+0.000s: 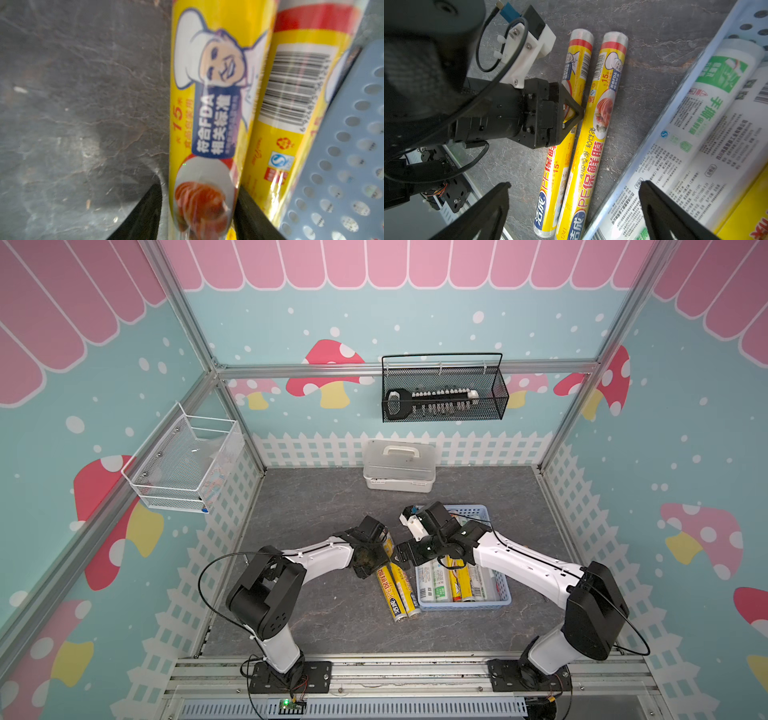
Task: Put the plastic wrap into the basket
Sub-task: Pick up the plastic wrap from the center of the board.
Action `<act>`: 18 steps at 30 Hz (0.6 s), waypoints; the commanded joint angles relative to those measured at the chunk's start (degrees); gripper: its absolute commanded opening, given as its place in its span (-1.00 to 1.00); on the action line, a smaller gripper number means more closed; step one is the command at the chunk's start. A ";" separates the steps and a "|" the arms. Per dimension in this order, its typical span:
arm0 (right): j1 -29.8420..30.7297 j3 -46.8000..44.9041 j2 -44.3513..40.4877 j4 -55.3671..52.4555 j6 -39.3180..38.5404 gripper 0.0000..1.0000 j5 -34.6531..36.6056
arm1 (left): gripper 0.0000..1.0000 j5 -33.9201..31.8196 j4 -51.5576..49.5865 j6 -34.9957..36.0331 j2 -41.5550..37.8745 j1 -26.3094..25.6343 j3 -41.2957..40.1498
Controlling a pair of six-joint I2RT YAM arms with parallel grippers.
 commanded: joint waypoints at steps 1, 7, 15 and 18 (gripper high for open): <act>0.29 -0.37 -0.28 -1.61 0.09 0.99 1.46 | 0.07 -2.21 -3.59 1.29 1.13 -0.20 1.53; 0.29 -0.72 -0.30 -1.65 0.08 0.99 1.67 | -0.23 -3.58 -4.97 2.57 0.88 -0.20 1.67; 0.29 -1.67 -2.63 -1.46 -0.33 0.99 3.48 | -0.49 -6.96 -5.35 2.06 -7.03 -0.25 0.14; 0.29 -2.75 -4.45 -0.54 -0.20 0.99 3.98 | -0.53 -7.38 -5.12 1.41 -11.26 -0.42 0.70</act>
